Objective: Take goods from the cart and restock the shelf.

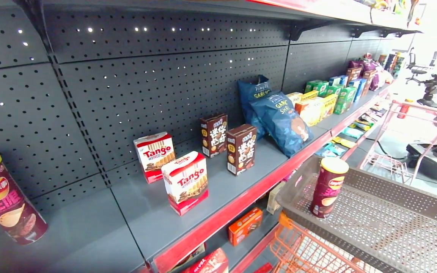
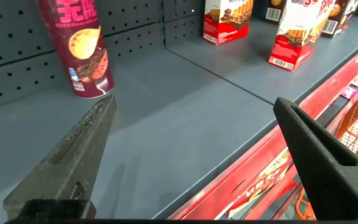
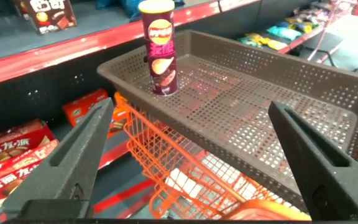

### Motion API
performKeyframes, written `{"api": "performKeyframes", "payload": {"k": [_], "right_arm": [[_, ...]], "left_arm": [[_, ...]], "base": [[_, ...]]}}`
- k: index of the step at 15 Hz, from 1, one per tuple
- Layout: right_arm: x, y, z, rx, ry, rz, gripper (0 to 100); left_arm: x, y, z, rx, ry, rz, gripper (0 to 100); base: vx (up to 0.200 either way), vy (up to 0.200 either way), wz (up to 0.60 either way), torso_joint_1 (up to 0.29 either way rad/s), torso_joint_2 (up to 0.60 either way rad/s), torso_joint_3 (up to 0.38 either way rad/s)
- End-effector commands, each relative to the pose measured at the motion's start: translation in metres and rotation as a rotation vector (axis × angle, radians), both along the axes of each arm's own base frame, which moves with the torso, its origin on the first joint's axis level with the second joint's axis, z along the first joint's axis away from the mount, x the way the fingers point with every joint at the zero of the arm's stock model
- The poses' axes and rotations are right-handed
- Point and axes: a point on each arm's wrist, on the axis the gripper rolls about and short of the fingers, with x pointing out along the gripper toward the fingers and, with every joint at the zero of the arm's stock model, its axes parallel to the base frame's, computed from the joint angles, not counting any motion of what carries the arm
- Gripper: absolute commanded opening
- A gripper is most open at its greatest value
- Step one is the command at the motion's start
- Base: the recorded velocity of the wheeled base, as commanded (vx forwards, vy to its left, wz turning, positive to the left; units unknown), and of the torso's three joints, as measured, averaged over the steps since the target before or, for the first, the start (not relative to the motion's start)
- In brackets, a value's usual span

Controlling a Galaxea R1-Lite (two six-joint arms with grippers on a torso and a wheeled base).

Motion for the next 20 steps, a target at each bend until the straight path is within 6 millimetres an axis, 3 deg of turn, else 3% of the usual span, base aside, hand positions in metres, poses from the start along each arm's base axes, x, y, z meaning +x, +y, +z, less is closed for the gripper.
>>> {"api": "performKeyframes", "payload": {"k": [1,3,4,5,6,8,11,13,14,15,16,17,19,20], "right_arm": [[0.000,0.000,0.000,-0.001,0.003,0.000,100],[-0.001,0.000,0.007,-0.007,-0.003,0.016,100],[-0.006,0.000,0.038,-0.007,-0.057,0.032,100],[0.008,0.000,0.095,-0.001,0.078,0.032,100],[0.011,0.000,0.108,0.015,0.120,0.017,100],[0.021,0.000,0.113,0.040,0.184,0.028,100],[0.059,0.001,0.108,0.061,0.348,0.027,100],[0.103,0.001,0.107,0.039,0.420,-0.004,100],[0.105,0.001,0.107,0.038,0.422,-0.005,100],[0.139,0.002,0.102,0.005,0.499,-0.019,100],[0.139,0.002,0.102,0.005,0.499,-0.019,100],[0.168,0.004,0.092,-0.020,0.544,0.002,100],[0.191,0.007,0.079,-0.026,0.598,0.014,100],[0.217,0.008,0.069,-0.024,0.593,0.015,100]], "left_arm": [[0.000,0.000,0.000,-0.001,0.000,0.000,100],[0.000,0.000,0.000,-0.001,0.000,0.000,100],[0.000,0.000,0.000,0.001,-0.002,0.000,100],[0.000,0.000,0.000,-0.001,-0.002,0.000,100],[0.000,0.000,0.000,-0.001,0.000,0.000,100],[0.000,0.000,0.000,0.001,-0.002,0.000,100],[0.000,0.000,0.000,-0.001,0.000,0.000,100],[0.000,0.000,0.000,-0.001,0.000,0.000,100],[0.000,0.000,0.000,-0.001,-0.002,0.000,100],[0.000,0.000,0.000,-0.001,-0.002,0.000,100],[0.000,0.000,0.000,-0.001,-0.002,0.000,100],[0.000,0.000,0.000,-0.001,-0.002,0.000,100],[0.000,0.000,0.000,-0.001,0.000,0.000,100],[0.000,0.000,0.000,-0.001,-0.002,0.000,100]], "base": [[0.000,0.000,0.00,0.000,0.00,0.000],[0.000,0.000,0.00,0.000,0.00,0.000],[0.000,0.000,0.00,0.000,0.00,0.000],[0.000,0.000,0.00,0.000,0.00,0.000],[0.000,0.000,0.00,0.000,0.00,0.000],[0.000,0.000,0.00,0.000,0.00,0.000],[0.000,0.000,0.00,0.000,0.00,0.000],[0.000,0.000,0.00,0.000,0.00,0.000],[0.000,0.000,0.00,0.000,0.00,0.000],[0.000,0.000,0.00,0.000,0.00,0.000],[0.000,0.000,0.00,0.000,0.00,0.000],[0.000,0.000,0.00,0.000,0.00,0.000],[0.000,0.000,0.00,0.000,0.00,0.000],[0.000,0.000,0.00,0.000,0.00,0.000]]}}
